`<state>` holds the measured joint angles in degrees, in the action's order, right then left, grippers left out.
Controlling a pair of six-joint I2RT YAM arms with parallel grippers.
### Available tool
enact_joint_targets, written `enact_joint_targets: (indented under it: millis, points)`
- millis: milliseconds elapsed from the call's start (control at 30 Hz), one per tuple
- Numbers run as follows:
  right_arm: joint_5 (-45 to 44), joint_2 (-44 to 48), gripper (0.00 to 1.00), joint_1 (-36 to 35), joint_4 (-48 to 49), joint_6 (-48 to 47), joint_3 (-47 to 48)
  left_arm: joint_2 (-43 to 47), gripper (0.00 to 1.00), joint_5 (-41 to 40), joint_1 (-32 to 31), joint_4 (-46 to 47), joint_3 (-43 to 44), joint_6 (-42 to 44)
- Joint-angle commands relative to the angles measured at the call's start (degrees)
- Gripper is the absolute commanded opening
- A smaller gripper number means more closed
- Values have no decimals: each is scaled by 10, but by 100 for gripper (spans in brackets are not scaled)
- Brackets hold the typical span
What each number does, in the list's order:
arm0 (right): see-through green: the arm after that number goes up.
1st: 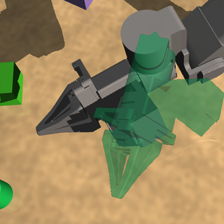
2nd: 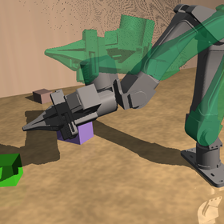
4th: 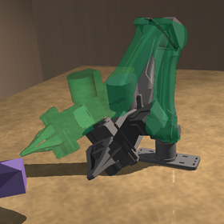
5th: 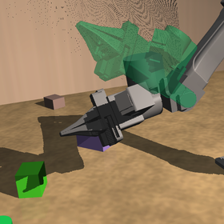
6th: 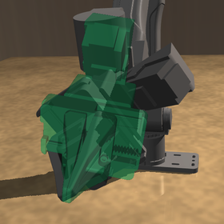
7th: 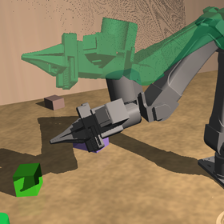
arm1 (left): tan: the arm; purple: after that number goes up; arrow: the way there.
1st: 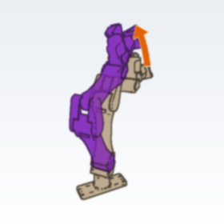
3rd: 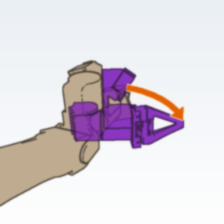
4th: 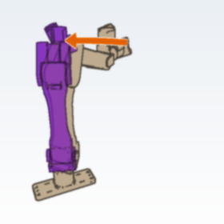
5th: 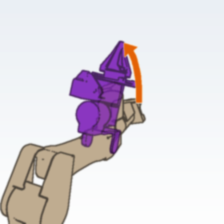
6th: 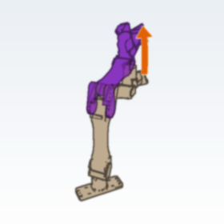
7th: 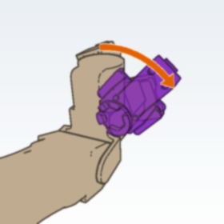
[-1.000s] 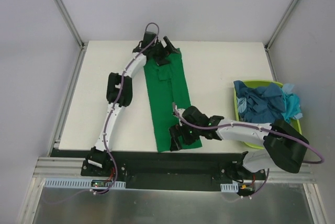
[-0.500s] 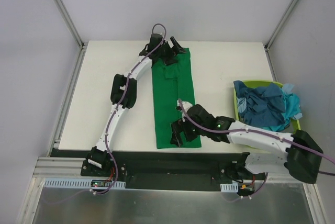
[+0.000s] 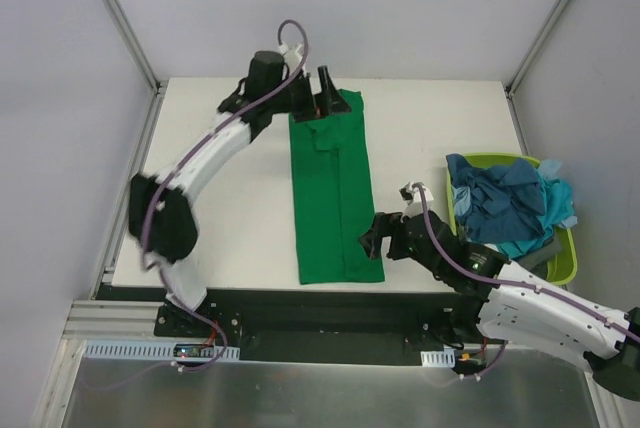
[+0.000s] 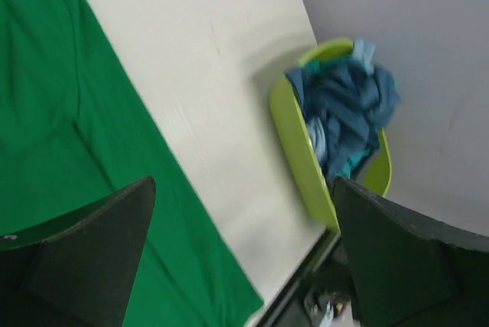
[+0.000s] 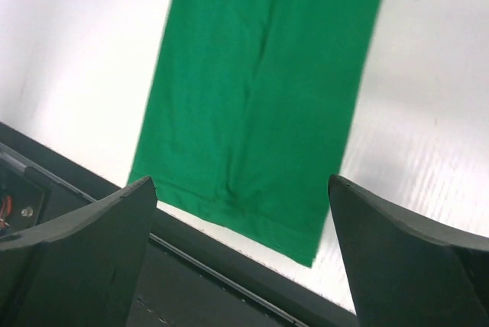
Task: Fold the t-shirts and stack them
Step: Rotate the tshirt 90 degrees, then grab the bottom of the folded rectangular tshirt with both arms
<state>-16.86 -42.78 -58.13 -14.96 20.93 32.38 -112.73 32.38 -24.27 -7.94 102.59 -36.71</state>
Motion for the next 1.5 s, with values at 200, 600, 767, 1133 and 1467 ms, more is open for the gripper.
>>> enact_joint_targets:
  millis: [200,600,767,1133,1467]
  points:
    - [5,39,96,13,-92,89,-52,499,99,-251,-123,-30,-604,-45]
    - [10,-50,99,19,-87,131,-77,403,59,-248,-216,-30,-687,-114]
    - [19,-82,97,24,-76,136,-74,375,47,-218,-215,-30,-681,-108]
    - [31,-106,88,27,-75,151,-73,379,36,-174,-234,-30,-720,-123]
    - [74,-140,71,26,-36,152,-89,350,0,-185,-240,-30,-710,-130]
